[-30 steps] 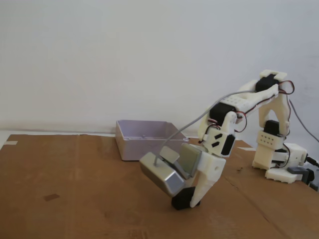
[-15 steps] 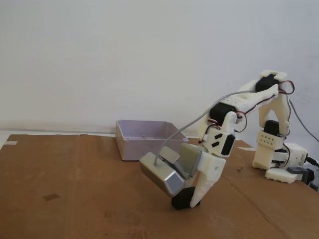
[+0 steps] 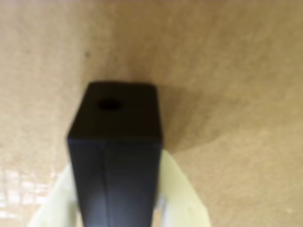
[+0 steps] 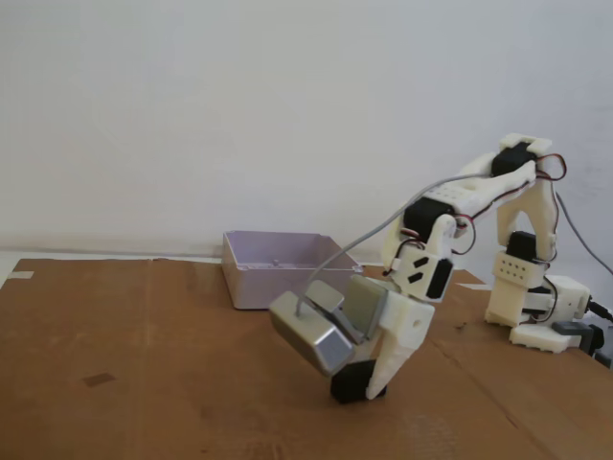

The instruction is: Grasp a block and put it in the box.

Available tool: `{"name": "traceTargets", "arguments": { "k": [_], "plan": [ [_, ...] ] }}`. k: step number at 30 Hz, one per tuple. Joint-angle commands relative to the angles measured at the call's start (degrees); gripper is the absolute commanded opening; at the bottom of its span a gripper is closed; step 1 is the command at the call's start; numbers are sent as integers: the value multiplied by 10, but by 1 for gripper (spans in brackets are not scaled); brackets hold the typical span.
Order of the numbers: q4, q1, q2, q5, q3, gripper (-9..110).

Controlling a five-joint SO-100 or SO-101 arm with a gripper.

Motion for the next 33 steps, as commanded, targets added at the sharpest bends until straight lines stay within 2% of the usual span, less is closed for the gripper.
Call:
{"name": "traceTargets", "arguments": {
  "k": [1,33],
  "plan": [
    [-2,-15,58,8,5,0],
    [-2,-4,219,9,42,0]
  ]
}}
